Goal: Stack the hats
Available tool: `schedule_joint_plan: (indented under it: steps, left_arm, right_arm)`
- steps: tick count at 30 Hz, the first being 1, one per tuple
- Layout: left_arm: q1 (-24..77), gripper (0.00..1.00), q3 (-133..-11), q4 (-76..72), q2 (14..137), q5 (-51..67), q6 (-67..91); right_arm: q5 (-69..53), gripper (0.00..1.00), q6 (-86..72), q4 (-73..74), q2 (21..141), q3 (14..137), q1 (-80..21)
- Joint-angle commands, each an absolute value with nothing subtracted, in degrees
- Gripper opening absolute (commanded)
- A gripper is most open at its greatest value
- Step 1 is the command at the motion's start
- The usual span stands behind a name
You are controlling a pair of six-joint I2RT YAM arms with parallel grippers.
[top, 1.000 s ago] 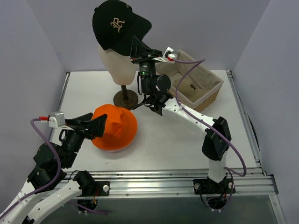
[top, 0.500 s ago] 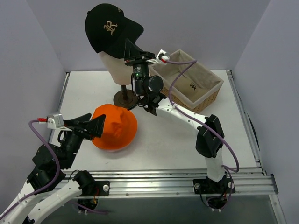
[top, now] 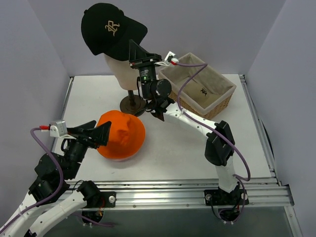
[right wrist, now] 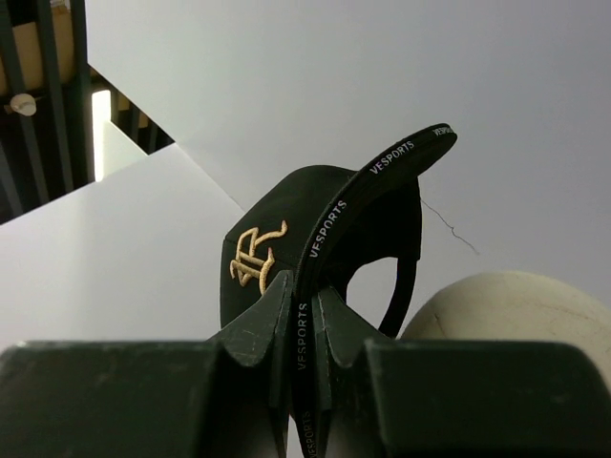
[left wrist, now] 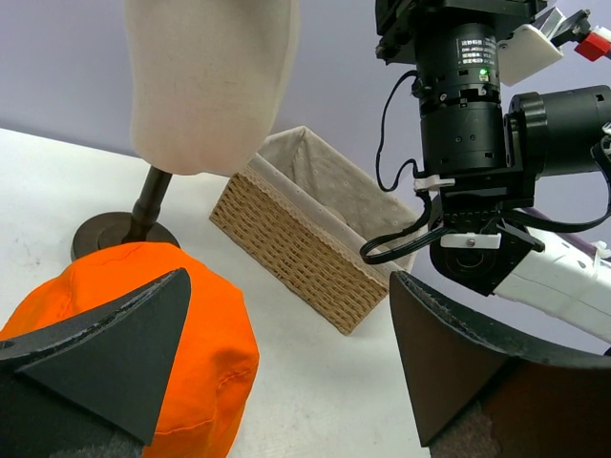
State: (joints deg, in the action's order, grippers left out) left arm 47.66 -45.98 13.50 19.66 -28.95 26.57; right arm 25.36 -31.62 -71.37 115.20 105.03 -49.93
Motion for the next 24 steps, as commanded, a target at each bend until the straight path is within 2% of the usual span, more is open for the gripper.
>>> schedule_joint_plan:
  steps: [1,6,17,24]
  left_arm:
    - [47.8,0.94,-45.9,12.2,19.1,-29.9,26.2]
    - [47.8,0.94,-45.9,12.3,19.2,-30.0,26.2]
    - [47.8,0.94,-45.3,11.9,19.8,-30.1,26.4]
    - [47.8,0.94,-44.9,11.3,20.4,-30.1,26.5]
  right_arm:
    - [24.0,0.00,-36.1,-85.4,115.4,108.2,-48.7]
    - [25.7,0.00,-36.0,-86.4,114.4,105.4,-48.2]
    - [31.3,0.00,-39.3,-97.4,109.1,86.3,-46.8]
    - [34.7,0.00,-40.4,-104.7,107.8,78.6,-46.9]
